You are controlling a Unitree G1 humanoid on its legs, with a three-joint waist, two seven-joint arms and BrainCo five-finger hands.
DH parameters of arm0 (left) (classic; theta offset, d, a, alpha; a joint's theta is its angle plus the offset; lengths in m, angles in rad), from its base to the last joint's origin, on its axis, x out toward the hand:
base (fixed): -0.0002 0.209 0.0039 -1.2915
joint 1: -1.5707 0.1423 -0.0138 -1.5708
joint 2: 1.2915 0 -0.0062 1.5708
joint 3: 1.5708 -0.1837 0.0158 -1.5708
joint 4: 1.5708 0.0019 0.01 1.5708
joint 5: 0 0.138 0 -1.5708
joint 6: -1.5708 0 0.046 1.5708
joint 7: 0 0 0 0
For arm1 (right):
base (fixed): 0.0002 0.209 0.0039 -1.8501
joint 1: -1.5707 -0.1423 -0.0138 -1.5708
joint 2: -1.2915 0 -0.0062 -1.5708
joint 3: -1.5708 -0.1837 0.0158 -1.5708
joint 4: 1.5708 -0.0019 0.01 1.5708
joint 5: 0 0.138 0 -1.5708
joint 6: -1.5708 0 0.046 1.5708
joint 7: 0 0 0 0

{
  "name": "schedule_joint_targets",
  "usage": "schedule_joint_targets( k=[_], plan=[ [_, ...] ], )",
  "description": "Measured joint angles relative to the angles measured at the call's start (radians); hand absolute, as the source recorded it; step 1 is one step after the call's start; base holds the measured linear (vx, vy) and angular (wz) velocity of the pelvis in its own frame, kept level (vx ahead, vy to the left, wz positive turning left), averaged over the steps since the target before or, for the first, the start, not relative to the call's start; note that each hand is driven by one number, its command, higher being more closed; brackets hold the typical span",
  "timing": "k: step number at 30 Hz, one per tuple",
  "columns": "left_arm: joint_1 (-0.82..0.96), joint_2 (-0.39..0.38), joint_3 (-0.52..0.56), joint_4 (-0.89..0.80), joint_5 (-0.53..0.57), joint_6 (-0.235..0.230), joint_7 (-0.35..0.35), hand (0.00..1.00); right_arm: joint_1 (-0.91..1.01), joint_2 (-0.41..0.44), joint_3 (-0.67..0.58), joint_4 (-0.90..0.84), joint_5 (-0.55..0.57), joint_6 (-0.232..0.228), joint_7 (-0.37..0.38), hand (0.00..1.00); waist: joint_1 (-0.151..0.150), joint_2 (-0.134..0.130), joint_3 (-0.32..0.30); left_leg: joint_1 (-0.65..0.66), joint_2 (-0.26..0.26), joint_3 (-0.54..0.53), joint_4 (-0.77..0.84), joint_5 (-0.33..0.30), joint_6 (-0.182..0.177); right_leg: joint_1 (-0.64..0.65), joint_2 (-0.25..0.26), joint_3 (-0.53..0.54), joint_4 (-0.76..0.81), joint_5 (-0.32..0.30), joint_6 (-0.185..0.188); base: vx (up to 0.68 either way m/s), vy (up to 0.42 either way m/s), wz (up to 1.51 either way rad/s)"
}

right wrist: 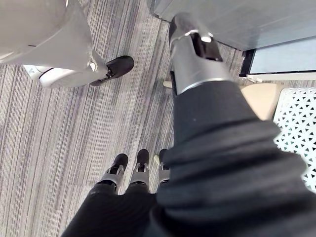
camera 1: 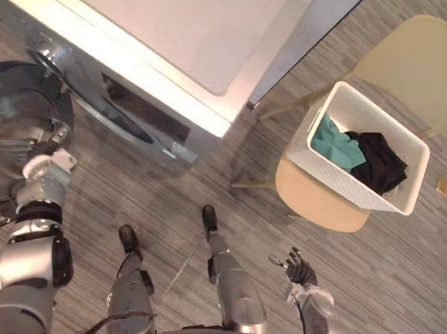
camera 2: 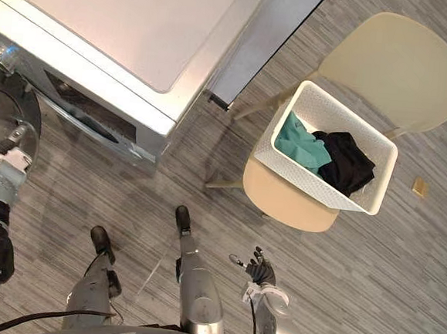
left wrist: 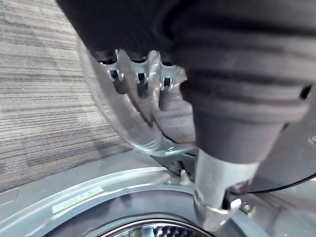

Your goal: Pick up the laundry basket with both hands and put the clothes into the washing machine.

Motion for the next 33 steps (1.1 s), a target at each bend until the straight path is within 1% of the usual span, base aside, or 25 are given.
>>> schedule_joint_targets(
  k=[3,6,11,16,19,23,24,26,27,28,29,31,32,33],
  plan=[
    [-0.016,0.022,0.0,0.004,-0.01,0.002,0.004,0.0,0.0,0.0,0.006,0.0,0.006,-0.001,0.0,0.0,0.002,-0.008,0.006,-0.001,0.001,-0.003,0.0,0.001,-0.001,0.0,0.0,-0.001,0.0,0.0,0.0,0.0,0.001,0.01],
    [-0.045,0.04,-0.002,0.017,-0.009,0.003,0.004,0.0,0.001,0.0,0.042,0.001,0.021,-0.001,0.003,0.0,0.002,-0.018,0.012,-0.003,0.002,-0.008,0.0,0.004,0.001,0.001,0.001,-0.003,0.002,0.001,-0.001,0.0,0.001,0.01],
    [-0.072,0.074,-0.002,0.035,-0.009,0.003,0.005,0.0,0.001,0.001,0.043,0.009,0.028,-0.001,0.006,0.0,0.005,-0.029,0.017,-0.002,0.002,-0.014,0.0,0.005,0.002,0.003,0.001,-0.005,0.007,0.001,-0.001,0.0,0.004,0.03],
    [-0.077,0.118,-0.001,0.036,-0.002,0.004,0.005,0.0,0.001,0.001,0.043,0.028,0.029,-0.001,0.01,0.0,0.01,-0.03,0.018,0.008,0.003,-0.017,0.0,0.004,0.002,0.015,0.002,-0.007,0.008,0.0,-0.002,0.0,0.0,0.0],
    [-0.077,0.128,0.002,0.036,0.036,0.006,0.003,0.0,0.002,0.001,0.044,0.039,0.028,0.001,0.01,0.0,0.016,-0.03,0.018,0.016,0.002,-0.015,0.0,0.003,0.0,0.019,0.002,-0.005,0.015,-0.005,-0.001,0.0,0.0,0.0],
    [-0.053,0.123,0.003,0.033,0.074,0.016,-0.004,0.0,0.001,0.0,0.042,0.041,0.028,0.001,0.01,0.0,0.019,-0.03,0.018,0.025,0.001,-0.017,0.0,0.002,-0.001,0.027,0.001,-0.006,0.019,-0.008,-0.002,0.0,0.0,0.0],
    [-0.021,0.109,0.004,0.022,0.085,0.016,-0.007,0.0,0.001,0.0,0.039,0.048,0.027,0.001,0.01,0.0,0.019,-0.029,0.018,0.039,0.001,-0.018,0.0,0.003,0.001,0.04,0.001,-0.008,0.019,-0.012,-0.003,0.0,0.0,0.05],
    [0.049,0.057,0.004,-0.034,0.118,0.017,-0.014,0.0,-0.001,0.0,0.033,0.083,0.025,0.0,0.01,0.0,0.021,-0.026,0.019,0.06,0.0,-0.026,0.0,-0.002,0.002,0.063,-0.001,-0.023,0.029,-0.03,-0.003,0.0,0.002,0.15],
    [0.099,0.008,0.001,-0.079,0.137,0.017,-0.022,0.0,-0.003,0.003,0.021,0.113,0.018,0.002,0.01,0.0,0.022,-0.018,0.02,0.067,-0.001,-0.04,0.0,-0.003,0.002,0.072,-0.004,-0.036,0.045,-0.046,-0.005,0.0,0.005,0.28],
    [0.136,-0.022,-0.002,-0.1,0.148,0.016,-0.024,0.0,-0.006,0.007,0.004,0.132,0.017,0.003,0.01,0.0,0.022,-0.013,0.018,0.069,-0.002,-0.048,0.0,-0.002,0.003,0.076,-0.006,-0.049,0.054,-0.053,-0.004,0.02,0.021,0.44],
    [0.213,-0.107,-0.002,-0.142,0.154,0.014,-0.034,0.0,-0.011,0.02,-0.05,0.18,0.014,0.007,0.008,0.0,0.026,0.006,0.012,0.077,-0.008,-0.062,0.0,-0.003,0.003,0.092,-0.012,-0.064,0.065,-0.069,-0.004,0.03,0.026,0.36],
    [0.301,-0.189,-0.002,-0.159,0.152,0.014,-0.055,0.0,-0.024,0.021,-0.096,0.229,-0.014,0.01,0.009,0.0,0.033,0.033,0.001,0.089,-0.015,-0.066,0.0,-0.009,0.01,0.103,-0.017,-0.078,0.078,-0.08,-0.001,0.05,0.031,0.27],
    [0.376,-0.249,-0.003,-0.156,0.154,0.018,-0.073,0.0,-0.04,0.021,-0.146,0.287,-0.026,0.012,0.007,0.0,0.034,0.061,-0.014,0.102,-0.02,-0.068,0.0,-0.015,0.013,0.12,-0.023,-0.083,0.084,-0.092,0.003,0.07,0.048,0.22],
    [0.442,-0.299,-0.003,-0.133,0.176,0.021,-0.096,0.0,-0.053,0.02,-0.199,0.355,-0.026,0.012,-0.002,0.0,0.044,0.093,-0.042,0.114,-0.024,-0.07,0.0,-0.019,0.014,0.13,-0.027,-0.086,0.09,-0.103,0.002,0.08,0.05,0.19]
  ],
)
